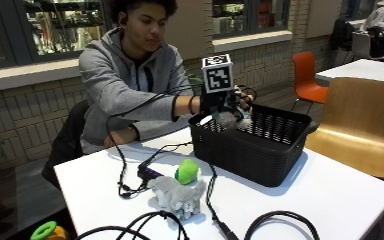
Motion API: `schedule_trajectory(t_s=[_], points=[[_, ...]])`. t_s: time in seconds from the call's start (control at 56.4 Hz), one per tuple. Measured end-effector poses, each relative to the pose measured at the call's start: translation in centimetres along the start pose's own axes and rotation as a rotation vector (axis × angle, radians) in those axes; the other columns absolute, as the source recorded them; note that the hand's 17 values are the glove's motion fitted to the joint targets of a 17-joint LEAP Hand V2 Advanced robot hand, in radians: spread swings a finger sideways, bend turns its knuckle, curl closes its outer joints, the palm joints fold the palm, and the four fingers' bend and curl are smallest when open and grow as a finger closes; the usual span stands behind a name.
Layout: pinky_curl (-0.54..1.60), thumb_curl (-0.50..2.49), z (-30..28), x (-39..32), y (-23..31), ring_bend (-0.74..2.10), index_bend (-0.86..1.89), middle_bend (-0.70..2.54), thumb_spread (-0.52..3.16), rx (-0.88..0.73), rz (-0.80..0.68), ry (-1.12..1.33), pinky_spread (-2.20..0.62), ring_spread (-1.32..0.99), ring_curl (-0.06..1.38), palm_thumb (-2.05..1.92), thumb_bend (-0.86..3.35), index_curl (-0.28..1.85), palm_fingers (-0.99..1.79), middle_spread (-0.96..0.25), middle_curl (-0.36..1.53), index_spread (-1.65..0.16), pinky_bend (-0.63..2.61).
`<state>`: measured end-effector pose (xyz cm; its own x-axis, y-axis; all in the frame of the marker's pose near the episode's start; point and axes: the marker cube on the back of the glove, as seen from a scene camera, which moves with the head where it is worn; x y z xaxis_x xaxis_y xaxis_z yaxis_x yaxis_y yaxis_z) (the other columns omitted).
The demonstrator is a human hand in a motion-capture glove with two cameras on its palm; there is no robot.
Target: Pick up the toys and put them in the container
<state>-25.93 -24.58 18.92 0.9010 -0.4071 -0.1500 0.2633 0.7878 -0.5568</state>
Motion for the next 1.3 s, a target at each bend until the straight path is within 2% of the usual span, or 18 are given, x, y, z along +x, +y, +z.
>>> schedule_trajectory(t_s=[0.195,0.231,0.302,0.355,0.444,0.603,0.728,0.852,0.94,1.082,1.295], points=[[0.53,0.59,1.9,-2.5,-1.7,1.06,0.18,0.47,1.4,-0.14,-0.021,-0.008,-0.3,-0.36,0.63,0.67,0.36,0.58,0.38,-0.27,0.77,-0.32,1.19],[0.53,0.57,2.0,-2.5,-1.6,1.03,0.17,0.44,1.45,-0.184,-0.012,0.002,-0.28,-0.35,0.63,0.62,0.34,0.58,0.24,-0.25,0.77,-0.32,1.16],[0.53,0.52,2.1,-2.4,-1.2,0.82,0.06,0.3,1.41,-0.225,-0.013,0.068,-0.13,-0.28,0.6,0.47,0.23,0.54,-0.34,-0.15,0.7,-0.3,1.16],[0.49,0.47,2.0,-2.2,-0.8,0.63,0.03,0.19,1.38,-0.226,-0.03,0.095,-0.07,-0.24,0.52,0.37,0.16,0.46,-0.45,-0.1,0.64,-0.3,1.13],[0.46,0.43,0.8,-1.5,0.1,0.47,0.02,0.13,1.34,-0.182,-0.007,0.051,-0.01,-0.21,0.45,0.28,0.09,0.38,-0.4,-0.05,0.57,-0.29,1.09],[0.42,0.4,-2.3,2.6,2.7,0.39,0.05,0.13,1.33,-0.088,0.105,0.03,0.03,-0.18,0.4,0.26,0.04,0.28,-0.27,-0.02,0.48,-0.28,1.03],[0.4,0.39,-4.6,8.9,7.2,0.36,0.09,0.14,1.35,-0.056,0.287,0.075,0.05,-0.17,0.39,0.29,0.03,0.25,-0.19,-0.01,0.44,-0.28,1.0],[0.39,0.39,-4.9,15.0,11.7,0.35,0.09,0.16,1.38,-0.115,0.471,0.082,0.05,-0.17,0.39,0.33,0.04,0.22,-0.17,0.0,0.41,-0.28,0.98],[0.38,0.39,-3.1,18.5,14.7,0.34,0.09,0.16,1.39,-0.147,0.574,0.08,0.06,-0.16,0.38,0.35,0.04,0.21,-0.16,0.0,0.39,-0.28,0.97],[0.38,0.37,2.9,20.8,18.0,0.33,0.08,0.17,1.4,-0.23,0.75,0.035,0.06,-0.16,0.38,0.34,0.02,0.19,-0.16,0.01,0.38,-0.29,0.96],[0.38,0.36,8.0,23.9,18.4,0.29,0.08,0.15,1.39,-0.23,0.845,-0.155,0.06,-0.15,0.37,0.34,-0.01,0.17,-0.16,0.02,0.35,-0.28,1.01]])
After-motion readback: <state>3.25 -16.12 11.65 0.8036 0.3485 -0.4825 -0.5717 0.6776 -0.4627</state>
